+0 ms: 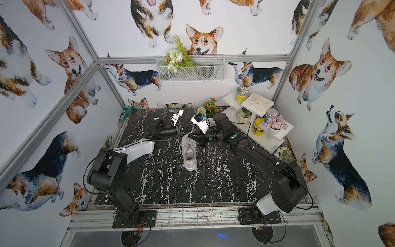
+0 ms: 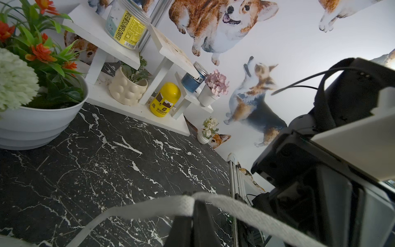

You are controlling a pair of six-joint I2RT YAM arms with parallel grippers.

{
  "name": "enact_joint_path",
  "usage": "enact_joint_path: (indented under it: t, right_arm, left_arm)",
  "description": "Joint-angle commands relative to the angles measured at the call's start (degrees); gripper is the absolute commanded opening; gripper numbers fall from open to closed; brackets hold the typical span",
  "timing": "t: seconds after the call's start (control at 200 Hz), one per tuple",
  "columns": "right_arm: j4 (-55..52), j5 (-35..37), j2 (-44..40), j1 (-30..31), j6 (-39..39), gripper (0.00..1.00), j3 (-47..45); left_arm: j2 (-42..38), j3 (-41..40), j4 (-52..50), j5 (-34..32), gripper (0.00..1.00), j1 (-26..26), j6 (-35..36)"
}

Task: Tie the shoes
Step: Cross the shoelace with the shoelace.

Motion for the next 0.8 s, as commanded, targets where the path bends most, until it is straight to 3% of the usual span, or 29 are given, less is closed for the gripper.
enact_joint_path:
  t: [0.0,0.796]
  right_arm:
    - [2.77,1.89,0.61,0.13,-0.4,0.0,1.12]
    - [14.28,5.08,2.56,-0.48,-7.71,0.0,-3.8]
  left_arm:
    - [-0.58,0.35,1.31,0.5,0.03,0.07,0.11]
    - [-0.38,0.68,0.61,-0.73,0.03,-0.02,-0.07]
